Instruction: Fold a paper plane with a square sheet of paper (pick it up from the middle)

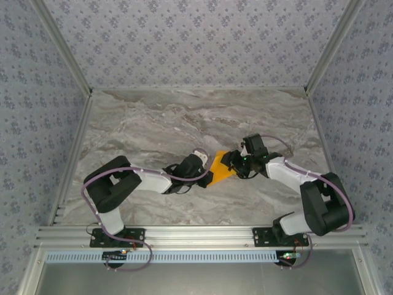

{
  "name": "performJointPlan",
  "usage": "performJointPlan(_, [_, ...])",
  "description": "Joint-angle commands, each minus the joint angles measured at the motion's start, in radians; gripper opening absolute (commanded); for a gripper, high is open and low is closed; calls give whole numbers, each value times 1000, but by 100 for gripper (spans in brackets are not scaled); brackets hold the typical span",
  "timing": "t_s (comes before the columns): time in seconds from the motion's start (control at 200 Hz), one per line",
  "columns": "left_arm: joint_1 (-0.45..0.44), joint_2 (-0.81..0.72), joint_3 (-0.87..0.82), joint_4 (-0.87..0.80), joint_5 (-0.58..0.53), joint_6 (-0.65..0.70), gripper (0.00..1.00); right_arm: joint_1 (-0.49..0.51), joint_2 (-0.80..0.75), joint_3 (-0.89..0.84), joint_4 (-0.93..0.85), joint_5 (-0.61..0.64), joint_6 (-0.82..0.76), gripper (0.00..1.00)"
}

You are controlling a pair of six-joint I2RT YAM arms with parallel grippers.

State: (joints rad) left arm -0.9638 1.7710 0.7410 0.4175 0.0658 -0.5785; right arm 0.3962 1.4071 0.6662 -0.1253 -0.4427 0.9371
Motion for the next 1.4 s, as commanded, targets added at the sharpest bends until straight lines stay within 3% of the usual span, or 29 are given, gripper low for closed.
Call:
performJointPlan(0.0, [3, 11, 16, -16, 34, -24, 16, 9, 40, 28, 32, -23, -44, 52])
performJointPlan(0.29, [4, 7, 34, -34, 64, -12, 16, 12, 114, 41, 72, -52, -79, 51])
performJointPlan(0.555, [5, -58, 37, -44, 57, 7, 27, 12, 151, 27, 87, -56, -72, 50])
performJointPlan(0.789, [5, -71, 37, -51, 54, 9, 29, 12, 154, 26, 86, -50, -71, 50])
performJointPlan(1.139, [5, -48, 54, -88, 21, 14, 13, 10, 125, 8, 99, -54, -76, 49])
performJointPlan(1.394, [24, -130, 24, -148, -74, 54, 10, 8, 73, -22, 112, -58, -81, 49])
